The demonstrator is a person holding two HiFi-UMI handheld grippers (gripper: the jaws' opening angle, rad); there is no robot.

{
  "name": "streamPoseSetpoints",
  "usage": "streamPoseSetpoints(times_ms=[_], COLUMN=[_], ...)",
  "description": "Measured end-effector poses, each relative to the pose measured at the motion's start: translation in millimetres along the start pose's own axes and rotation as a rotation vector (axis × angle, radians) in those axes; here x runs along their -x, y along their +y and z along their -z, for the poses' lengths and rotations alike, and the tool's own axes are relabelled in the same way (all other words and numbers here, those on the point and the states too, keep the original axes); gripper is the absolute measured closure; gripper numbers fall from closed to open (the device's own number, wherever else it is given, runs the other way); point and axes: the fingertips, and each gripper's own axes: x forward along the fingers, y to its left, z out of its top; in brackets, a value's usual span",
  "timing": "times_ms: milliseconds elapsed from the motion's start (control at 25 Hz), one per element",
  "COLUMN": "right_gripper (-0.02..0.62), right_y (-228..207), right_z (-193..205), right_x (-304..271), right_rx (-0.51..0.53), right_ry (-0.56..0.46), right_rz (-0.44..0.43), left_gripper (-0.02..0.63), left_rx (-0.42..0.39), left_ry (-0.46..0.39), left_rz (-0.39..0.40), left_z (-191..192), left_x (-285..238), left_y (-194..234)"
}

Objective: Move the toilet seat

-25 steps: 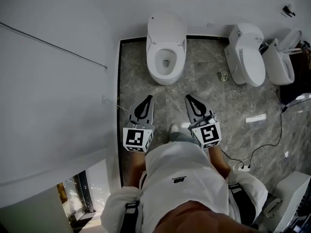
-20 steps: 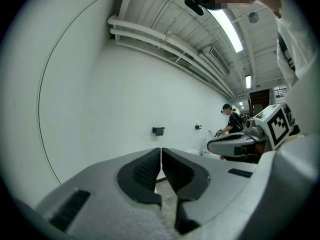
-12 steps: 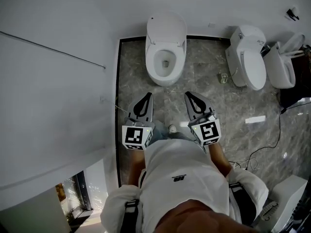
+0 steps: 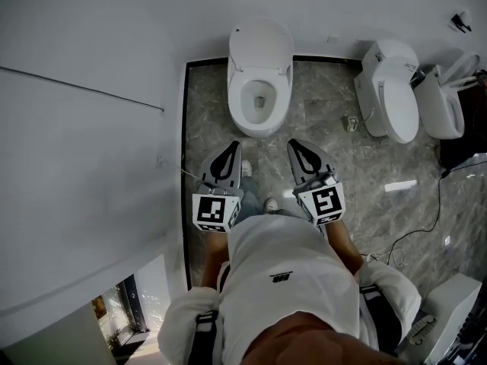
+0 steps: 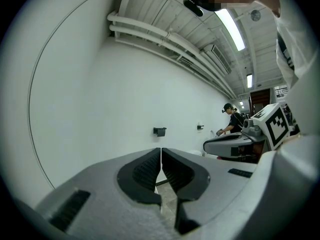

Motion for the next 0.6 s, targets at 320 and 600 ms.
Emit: streamPoseSetpoints(times_ms=[320,600], right_gripper=[0.561,0.561], right_y=[-18,-35], right_z=[-5,-5], right_x=[-45,-89], right_rx=[-0.023,-0.033], right_ry=[0.005,0.026], right_rz=[0.027,0.073], left_gripper=[0.572,0.572], left_rx=[-0.007,-0.017], left_ry=[0.012,0.025], left_rz=[0.039,0.085], left_z=[-1,2], left_x=[-41,-81], left_y=[30,65])
